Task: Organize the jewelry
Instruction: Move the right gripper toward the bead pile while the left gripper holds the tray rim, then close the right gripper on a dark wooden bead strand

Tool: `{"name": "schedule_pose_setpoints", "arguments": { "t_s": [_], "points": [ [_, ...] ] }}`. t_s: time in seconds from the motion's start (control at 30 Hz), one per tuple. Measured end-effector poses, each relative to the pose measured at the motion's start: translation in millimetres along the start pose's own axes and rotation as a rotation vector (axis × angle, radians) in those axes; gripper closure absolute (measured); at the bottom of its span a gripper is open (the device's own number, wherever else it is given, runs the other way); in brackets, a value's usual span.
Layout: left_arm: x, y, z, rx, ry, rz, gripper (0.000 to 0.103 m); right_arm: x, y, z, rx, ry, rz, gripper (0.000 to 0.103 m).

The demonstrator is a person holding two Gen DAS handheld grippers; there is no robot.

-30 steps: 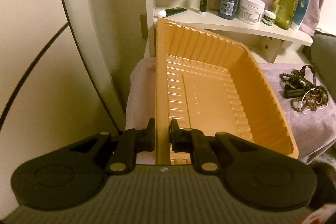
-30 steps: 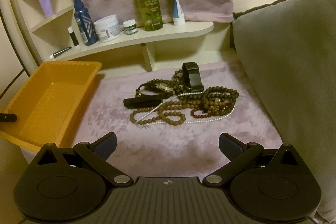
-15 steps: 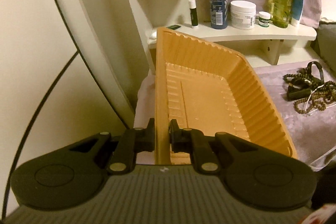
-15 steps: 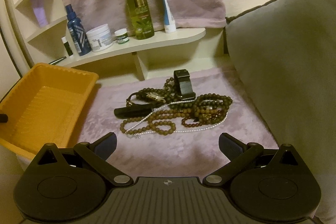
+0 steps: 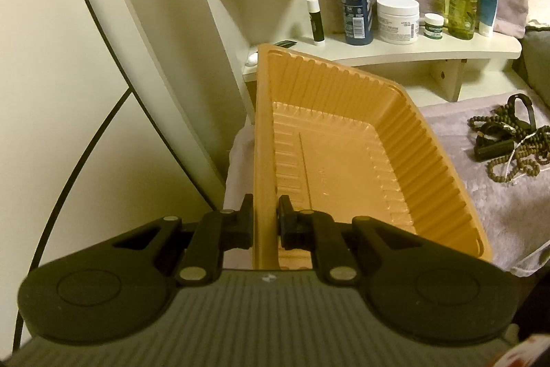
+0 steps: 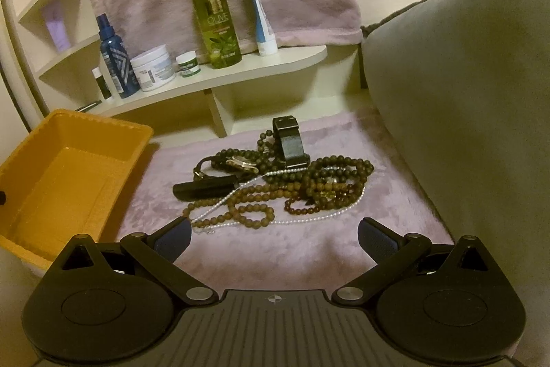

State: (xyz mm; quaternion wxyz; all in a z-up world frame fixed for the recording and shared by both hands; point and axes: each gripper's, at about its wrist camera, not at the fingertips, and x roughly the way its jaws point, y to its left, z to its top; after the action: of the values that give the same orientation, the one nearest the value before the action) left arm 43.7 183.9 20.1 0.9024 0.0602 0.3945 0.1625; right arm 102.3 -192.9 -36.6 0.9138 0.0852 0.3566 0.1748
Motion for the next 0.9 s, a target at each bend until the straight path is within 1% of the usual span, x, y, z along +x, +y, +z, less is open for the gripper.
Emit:
{"name": "schedule_pose_setpoints", "arguments": {
  "t_s": [0.33, 0.6, 0.67, 0.7, 0.73, 0.77, 0.87, 0.9],
  "points": [
    [0.0, -1.2, 0.1, 0.002, -0.003, -0.003, 0.091, 13.0, -7.9, 0.4, -0.046, -0.034, -0.003, 0.0],
    [-0.8, -1.3, 0.1, -0.001, -0.004, -0.004, 0.091, 28.0, -16.1, 6.3, -0.131, -0.072, -0.014, 0.001],
    [-0.8, -1.5, 0.1, -0.003, -0.004, -0.003, 0.091, 31.6, -17.7, 7.6, -0.148, -0.07, -0.011, 0.008],
    [-1.2, -1.3, 0.0, -0.004, -0.004, -0.004, 0.091, 33.5, -18.1, 8.0, -0.156, -0.066, -0.004, 0.016],
    [-1.2, -1.4, 0.1, -0.004, -0.004, -0.004, 0.091, 35.1, -17.4, 7.9, -0.167, -0.063, 0.01, 0.021],
    [-1.2, -1.3, 0.2, -0.004, -0.004, -0.004, 0.091, 36.0, -15.9, 7.9, -0.179, -0.06, 0.032, 0.022],
    [-1.1, -1.3, 0.3, -0.004, -0.004, -0.004, 0.091, 39.4, -4.1, 5.2, -0.245, -0.047, 0.095, 0.032],
    [-1.4, -1.2, 0.2, -0.004, -0.005, -0.004, 0.091, 42.0, -0.2, 4.4, -0.261, -0.041, 0.112, 0.037]
  ]
}}
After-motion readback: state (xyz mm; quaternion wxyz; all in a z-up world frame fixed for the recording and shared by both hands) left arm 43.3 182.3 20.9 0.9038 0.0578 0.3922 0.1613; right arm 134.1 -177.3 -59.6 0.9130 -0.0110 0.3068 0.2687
